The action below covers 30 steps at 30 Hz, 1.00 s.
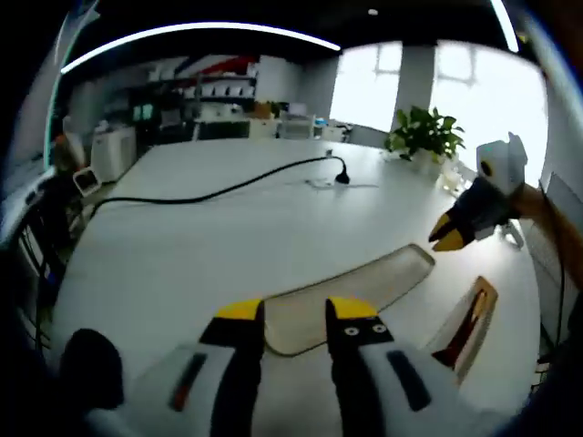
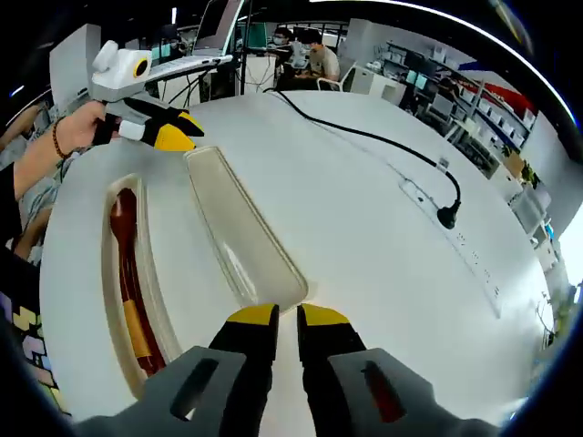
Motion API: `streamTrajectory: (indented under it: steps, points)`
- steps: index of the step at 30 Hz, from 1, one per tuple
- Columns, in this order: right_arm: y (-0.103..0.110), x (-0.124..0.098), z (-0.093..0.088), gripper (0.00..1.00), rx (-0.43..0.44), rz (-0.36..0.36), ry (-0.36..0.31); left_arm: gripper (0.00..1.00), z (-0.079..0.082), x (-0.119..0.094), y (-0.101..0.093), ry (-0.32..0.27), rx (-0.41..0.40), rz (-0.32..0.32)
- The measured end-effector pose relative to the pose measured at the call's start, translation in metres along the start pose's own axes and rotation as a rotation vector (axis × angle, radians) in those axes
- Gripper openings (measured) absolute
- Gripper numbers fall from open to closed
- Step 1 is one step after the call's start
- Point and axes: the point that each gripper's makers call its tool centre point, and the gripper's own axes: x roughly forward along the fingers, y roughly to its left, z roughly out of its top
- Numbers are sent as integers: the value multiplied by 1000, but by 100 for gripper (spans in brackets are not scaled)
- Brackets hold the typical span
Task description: Arrange the utensils inside the cutlery case until each visible utensil rests in its matching compartment.
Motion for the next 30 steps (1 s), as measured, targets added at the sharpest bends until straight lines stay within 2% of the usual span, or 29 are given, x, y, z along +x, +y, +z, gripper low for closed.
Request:
streamTrajectory:
  steps: [2,4,6,8,12,15,18,21,25,30]
  points:
    - [-1,1,2,8,-34,-7,7,28,1,3,4,10,-18,4]
    - [0,2,-8,8,-47,1,82,29,-4,5,4,43,-43,2]
    - [3,5,-13,8,-26,13,117,33,-5,6,2,59,-79,-10]
    - [2,6,-11,8,7,10,108,38,-4,10,6,76,-104,-13]
    - [2,9,-15,9,68,8,141,43,-13,11,1,117,-129,-24]
    - [0,11,-15,8,107,-1,158,43,-14,12,-2,126,-166,-36]
    - [1,12,-13,6,104,0,173,42,-13,12,-3,128,-193,-46]
    - [-1,14,-13,4,232,-36,198,42,-15,7,-4,145,-210,-61]
    - [-3,14,-14,2,313,-58,203,44,-21,-1,-5,169,-202,-67]
    - [0,13,-15,1,390,-83,199,44,-23,-17,-11,192,-265,-117]
